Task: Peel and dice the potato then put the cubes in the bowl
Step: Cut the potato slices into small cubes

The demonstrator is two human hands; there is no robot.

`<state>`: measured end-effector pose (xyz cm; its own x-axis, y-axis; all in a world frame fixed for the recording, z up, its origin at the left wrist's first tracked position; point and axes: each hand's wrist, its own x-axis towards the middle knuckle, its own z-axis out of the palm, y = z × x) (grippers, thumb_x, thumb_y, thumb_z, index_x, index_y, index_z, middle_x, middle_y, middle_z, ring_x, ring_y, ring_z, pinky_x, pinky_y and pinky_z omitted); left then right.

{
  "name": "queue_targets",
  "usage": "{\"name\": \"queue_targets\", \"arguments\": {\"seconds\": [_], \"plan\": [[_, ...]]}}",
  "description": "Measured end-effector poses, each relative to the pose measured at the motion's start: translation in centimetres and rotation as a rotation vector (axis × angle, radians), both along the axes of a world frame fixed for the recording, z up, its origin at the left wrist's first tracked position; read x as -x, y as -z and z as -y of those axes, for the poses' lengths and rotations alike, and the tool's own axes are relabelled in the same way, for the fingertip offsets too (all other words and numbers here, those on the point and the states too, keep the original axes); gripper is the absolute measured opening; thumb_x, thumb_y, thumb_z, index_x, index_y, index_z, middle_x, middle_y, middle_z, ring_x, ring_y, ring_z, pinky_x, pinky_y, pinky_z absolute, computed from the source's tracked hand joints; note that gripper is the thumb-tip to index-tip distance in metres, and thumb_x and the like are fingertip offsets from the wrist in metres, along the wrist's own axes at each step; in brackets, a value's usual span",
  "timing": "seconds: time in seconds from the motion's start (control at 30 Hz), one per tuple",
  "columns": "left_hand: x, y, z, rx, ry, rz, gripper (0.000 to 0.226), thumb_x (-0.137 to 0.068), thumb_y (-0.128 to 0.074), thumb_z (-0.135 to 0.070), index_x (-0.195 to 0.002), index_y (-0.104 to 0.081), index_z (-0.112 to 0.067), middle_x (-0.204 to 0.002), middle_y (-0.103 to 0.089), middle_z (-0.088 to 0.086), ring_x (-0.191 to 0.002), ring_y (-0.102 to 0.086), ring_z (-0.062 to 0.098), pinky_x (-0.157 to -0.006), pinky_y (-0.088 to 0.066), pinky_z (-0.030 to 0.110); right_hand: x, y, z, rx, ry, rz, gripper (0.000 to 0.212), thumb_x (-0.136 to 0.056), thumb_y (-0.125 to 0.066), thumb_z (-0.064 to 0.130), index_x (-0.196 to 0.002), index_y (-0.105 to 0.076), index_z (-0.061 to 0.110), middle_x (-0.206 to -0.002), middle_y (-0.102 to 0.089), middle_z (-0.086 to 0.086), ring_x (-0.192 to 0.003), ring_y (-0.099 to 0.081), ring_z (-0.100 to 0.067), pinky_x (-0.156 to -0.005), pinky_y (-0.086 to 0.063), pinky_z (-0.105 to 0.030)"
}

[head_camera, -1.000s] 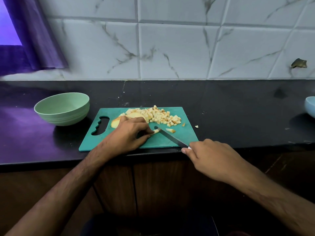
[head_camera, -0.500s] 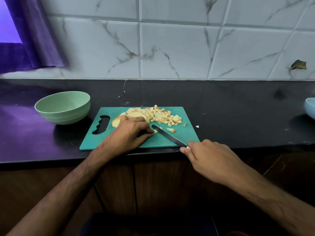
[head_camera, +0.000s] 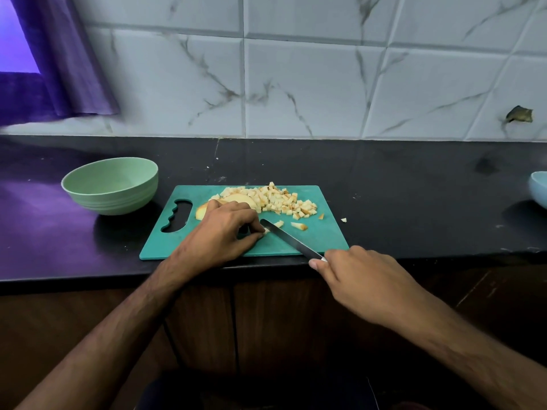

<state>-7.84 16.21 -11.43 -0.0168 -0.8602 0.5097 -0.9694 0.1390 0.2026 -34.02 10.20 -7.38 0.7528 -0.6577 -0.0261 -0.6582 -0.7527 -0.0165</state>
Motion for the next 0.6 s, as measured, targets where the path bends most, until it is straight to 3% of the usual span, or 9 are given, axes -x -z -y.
{"name": "queue_targets", "arguments": {"seconds": [0.33, 0.6], "plan": [[-0.2, 0.1, -0.5, 0.011, 0.007, -0.008, 0.014, -0.093, -0.064, -0.041, -0.093, -0.07, -0.029, -0.089, -0.055, -0.022, -0.09, -0.049, -0.003, -0.082, -0.026, 0.032, -1.3, -0.4, 0.8, -0.011, -0.005, 0.02, 0.045, -0.107, -0.022, 0.057, -0.09, -0.051, 0.027, -0.083, -0.054, 0.007, -0.074, -0.055, -0.009, -0.065, -0.044, -0.033], [-0.4, 0.1, -0.5, 0.003, -0.005, -0.021, 0.005, -0.089, -0.075, -0.027, -0.093, -0.073, -0.029, -0.09, -0.059, -0.023, -0.09, -0.052, -0.001, -0.078, -0.023, 0.031, 0.1, 0.1, -0.6, 0.015, -0.006, -0.006, 0.043, -0.106, -0.022, 0.057, -0.088, -0.048, 0.028, -0.081, -0.055, 0.008, -0.068, -0.054, -0.007, -0.061, -0.043, -0.03]]}}
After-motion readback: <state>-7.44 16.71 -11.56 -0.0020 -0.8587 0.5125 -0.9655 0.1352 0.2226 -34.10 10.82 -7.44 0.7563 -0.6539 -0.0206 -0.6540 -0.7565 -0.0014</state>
